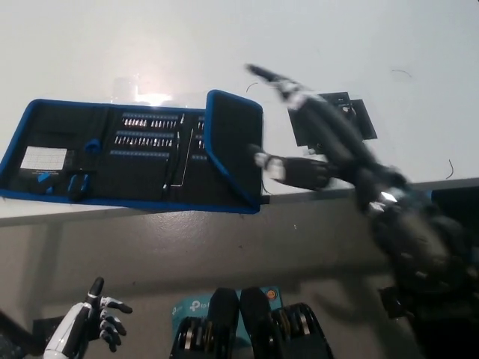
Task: The robot uses its right hand to lift an edge of the toolkit kept in middle of the desk and make one fold in it
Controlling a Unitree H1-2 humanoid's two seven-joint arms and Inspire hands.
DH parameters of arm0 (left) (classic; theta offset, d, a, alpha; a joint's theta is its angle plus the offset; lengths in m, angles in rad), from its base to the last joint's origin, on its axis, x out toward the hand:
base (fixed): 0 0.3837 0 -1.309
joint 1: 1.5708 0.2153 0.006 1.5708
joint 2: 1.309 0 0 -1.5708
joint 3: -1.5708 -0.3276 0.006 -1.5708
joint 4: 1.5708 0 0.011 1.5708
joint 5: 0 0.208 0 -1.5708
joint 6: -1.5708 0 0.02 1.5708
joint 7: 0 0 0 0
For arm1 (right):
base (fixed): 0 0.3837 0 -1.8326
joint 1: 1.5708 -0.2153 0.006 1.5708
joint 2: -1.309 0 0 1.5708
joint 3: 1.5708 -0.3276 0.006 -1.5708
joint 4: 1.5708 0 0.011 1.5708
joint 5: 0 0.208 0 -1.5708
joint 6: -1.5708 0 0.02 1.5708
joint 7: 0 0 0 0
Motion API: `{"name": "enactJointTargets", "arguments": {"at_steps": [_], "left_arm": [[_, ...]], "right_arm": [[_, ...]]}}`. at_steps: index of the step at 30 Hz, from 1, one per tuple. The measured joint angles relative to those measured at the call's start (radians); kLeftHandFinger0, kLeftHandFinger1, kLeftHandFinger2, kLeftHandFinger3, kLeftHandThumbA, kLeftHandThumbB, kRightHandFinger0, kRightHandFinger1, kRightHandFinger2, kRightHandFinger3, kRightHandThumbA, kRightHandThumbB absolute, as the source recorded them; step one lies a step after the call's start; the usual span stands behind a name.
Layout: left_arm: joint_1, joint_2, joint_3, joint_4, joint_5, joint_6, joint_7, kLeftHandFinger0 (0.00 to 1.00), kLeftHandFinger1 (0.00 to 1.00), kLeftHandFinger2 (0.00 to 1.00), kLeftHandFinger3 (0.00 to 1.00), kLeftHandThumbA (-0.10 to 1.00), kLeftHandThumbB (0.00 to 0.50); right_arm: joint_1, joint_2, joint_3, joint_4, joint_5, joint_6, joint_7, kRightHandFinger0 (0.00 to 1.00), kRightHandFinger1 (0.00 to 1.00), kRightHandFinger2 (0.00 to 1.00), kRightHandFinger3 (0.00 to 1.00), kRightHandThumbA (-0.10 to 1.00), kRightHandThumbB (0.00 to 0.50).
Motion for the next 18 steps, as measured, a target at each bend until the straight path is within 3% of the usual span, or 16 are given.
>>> {"name": "enactJointTargets", "arguments": {"at_steps": [4, 7, 8, 9, 11, 12, 14, 15, 16, 18], "left_arm": [[0.001, -0.008, 0.000, 0.000, 0.000, 0.000, 0.000, 0.27, 0.27, 0.29, 0.42, 1.00, 0.500], [0.001, -0.012, 0.000, 0.001, 0.000, 0.001, 0.000, 0.28, 0.28, 0.29, 0.42, 1.00, 0.500], [0.001, -0.012, 0.000, 0.001, 0.000, 0.001, 0.000, 0.30, 0.28, 0.28, 0.42, 1.00, 0.500], [0.001, -0.012, 0.001, 0.002, 0.000, 0.001, 0.000, 0.30, 0.28, 0.28, 0.43, 1.00, 0.500], [0.001, -0.012, 0.001, 0.004, 0.000, 0.001, 0.000, 0.31, 0.28, 0.29, 0.44, 1.00, 0.500], [0.001, -0.012, 0.001, 0.005, 0.000, 0.001, 0.000, 0.30, 0.28, 0.29, 0.44, 1.00, 0.500], [0.001, -0.012, 0.001, 0.006, 0.000, 0.001, 0.000, 0.30, 0.28, 0.30, 0.44, 1.00, 0.500], [0.001, -0.012, 0.001, 0.006, 0.000, 0.001, 0.000, 0.31, 0.28, 0.30, 0.44, 1.00, 0.500], [0.001, -0.012, 0.001, 0.006, 0.000, 0.001, 0.000, 0.27, 0.27, 0.29, 0.42, 1.00, 0.500], [0.001, -0.012, 0.002, 0.006, 0.000, 0.001, 0.000, 0.26, 0.27, 0.28, 0.42, 1.00, 0.500]], "right_arm": [[0.118, -0.024, -0.091, -0.001, 0.076, -0.034, -0.005, 1.00, 1.00, 1.00, 1.00, 0.62, 0.172], [0.201, -0.024, -0.171, 0.038, 0.135, -0.083, -0.015, 1.00, 1.00, 1.00, 1.00, 0.68, 0.155], [0.211, -0.024, -0.181, 0.047, 0.145, -0.091, -0.018, 1.00, 1.00, 1.00, 1.00, 0.69, 0.121], [0.252, -0.024, -0.216, 0.076, 0.168, -0.116, -0.025, 1.00, 1.00, 1.00, 1.00, 0.72, 0.129], [0.302, -0.024, -0.263, 0.130, 0.194, -0.151, -0.038, 1.00, 1.00, 1.00, 1.00, 0.68, 0.103], [0.328, -0.024, -0.289, 0.162, 0.206, -0.168, -0.045, 1.00, 1.00, 1.00, 1.00, 0.59, 0.109], [0.365, -0.022, -0.333, 0.221, 0.233, -0.198, -0.058, 1.00, 1.00, 1.00, 1.00, 0.54, 0.108], [0.377, -0.021, -0.354, 0.245, 0.245, -0.211, -0.064, 0.86, 1.00, 1.00, 1.00, 0.52, 0.095], [0.396, -0.019, -0.386, 0.285, 0.262, -0.230, -0.073, 0.77, 0.93, 1.00, 1.00, 0.49, 0.080], [0.424, -0.018, -0.432, 0.356, 0.285, -0.262, -0.086, 0.56, 0.78, 0.88, 1.00, 0.43, 0.070]]}}
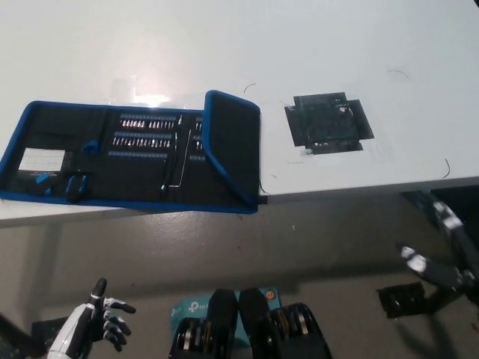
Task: The robot uses its right hand to lift an edge of the toolkit kept in middle of the desk and make one fold in it
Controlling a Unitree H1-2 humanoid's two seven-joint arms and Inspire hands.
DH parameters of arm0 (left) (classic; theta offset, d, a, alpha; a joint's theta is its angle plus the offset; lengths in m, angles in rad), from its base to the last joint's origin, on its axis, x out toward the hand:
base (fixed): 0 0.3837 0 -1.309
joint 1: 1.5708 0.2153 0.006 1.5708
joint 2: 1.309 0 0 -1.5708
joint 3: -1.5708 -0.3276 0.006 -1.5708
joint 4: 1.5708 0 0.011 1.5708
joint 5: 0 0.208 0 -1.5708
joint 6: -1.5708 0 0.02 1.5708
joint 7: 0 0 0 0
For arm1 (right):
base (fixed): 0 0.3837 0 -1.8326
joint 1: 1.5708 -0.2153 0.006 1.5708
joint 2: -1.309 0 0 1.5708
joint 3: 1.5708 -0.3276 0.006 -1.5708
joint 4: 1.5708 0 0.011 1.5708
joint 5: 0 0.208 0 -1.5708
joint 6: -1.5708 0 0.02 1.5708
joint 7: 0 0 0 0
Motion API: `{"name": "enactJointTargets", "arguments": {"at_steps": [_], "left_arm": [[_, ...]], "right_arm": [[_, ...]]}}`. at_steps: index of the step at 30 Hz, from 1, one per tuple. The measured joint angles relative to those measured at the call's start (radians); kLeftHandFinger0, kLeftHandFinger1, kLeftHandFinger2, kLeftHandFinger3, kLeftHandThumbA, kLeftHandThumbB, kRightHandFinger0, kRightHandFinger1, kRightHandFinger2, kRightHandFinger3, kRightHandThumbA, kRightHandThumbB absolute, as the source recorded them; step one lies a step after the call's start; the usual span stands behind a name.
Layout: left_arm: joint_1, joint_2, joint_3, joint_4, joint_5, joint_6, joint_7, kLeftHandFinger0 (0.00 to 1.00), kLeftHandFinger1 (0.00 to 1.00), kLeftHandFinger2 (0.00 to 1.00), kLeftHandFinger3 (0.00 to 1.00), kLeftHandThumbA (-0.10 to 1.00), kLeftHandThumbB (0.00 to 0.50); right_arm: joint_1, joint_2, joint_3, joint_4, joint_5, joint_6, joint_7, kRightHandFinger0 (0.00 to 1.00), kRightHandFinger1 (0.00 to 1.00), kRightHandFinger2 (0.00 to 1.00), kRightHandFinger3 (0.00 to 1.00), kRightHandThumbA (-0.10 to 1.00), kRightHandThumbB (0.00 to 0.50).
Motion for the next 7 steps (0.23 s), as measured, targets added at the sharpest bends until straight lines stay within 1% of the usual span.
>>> {"name": "enactJointTargets", "arguments": {"at_steps": [1, 2, 4, 5, 6, 7], "left_arm": [[0.000, 0.000, 0.001, 0.000, 0.000, 0.000, 0.000, 0.26, 0.27, 0.29, 0.43, 1.00, 0.500], [0.000, 0.000, 0.002, 0.000, 0.000, 0.000, 0.000, 0.27, 0.27, 0.29, 0.43, 1.00, 0.500], [0.000, 0.000, 0.003, 0.000, 0.000, 0.000, 0.000, 0.25, 0.26, 0.28, 0.42, 1.00, 0.500], [0.000, 0.000, 0.003, 0.000, 0.000, 0.000, 0.000, 0.25, 0.26, 0.27, 0.42, 1.00, 0.500], [0.000, 0.000, 0.004, 0.000, 0.000, 0.000, 0.000, 0.26, 0.26, 0.27, 0.43, 1.00, 0.500], [0.001, 0.000, 0.004, 0.000, 0.000, 0.000, 0.000, 0.26, 0.26, 0.27, 0.43, 1.00, 0.500]], "right_arm": [[0.008, 0.001, -0.016, 0.024, 0.008, -0.013, -0.008, 0.54, 0.74, 0.83, 0.99, 0.44, 0.094], [0.018, 0.004, -0.037, 0.054, 0.018, -0.028, -0.015, 0.51, 0.70, 0.79, 0.96, 0.46, 0.090], [0.034, 0.009, -0.069, 0.106, 0.037, -0.062, -0.034, 0.41, 0.60, 0.72, 0.90, 0.42, 0.090], [0.039, 0.010, -0.082, 0.131, 0.043, -0.080, -0.042, 0.41, 0.57, 0.68, 0.86, 0.38, 0.077], [0.045, 0.011, -0.092, 0.153, 0.047, -0.096, -0.053, 0.40, 0.55, 0.67, 0.85, 0.36, 0.075], [0.046, 0.010, -0.095, 0.159, 0.048, -0.100, -0.055, 0.40, 0.55, 0.67, 0.85, 0.36, 0.075]]}}
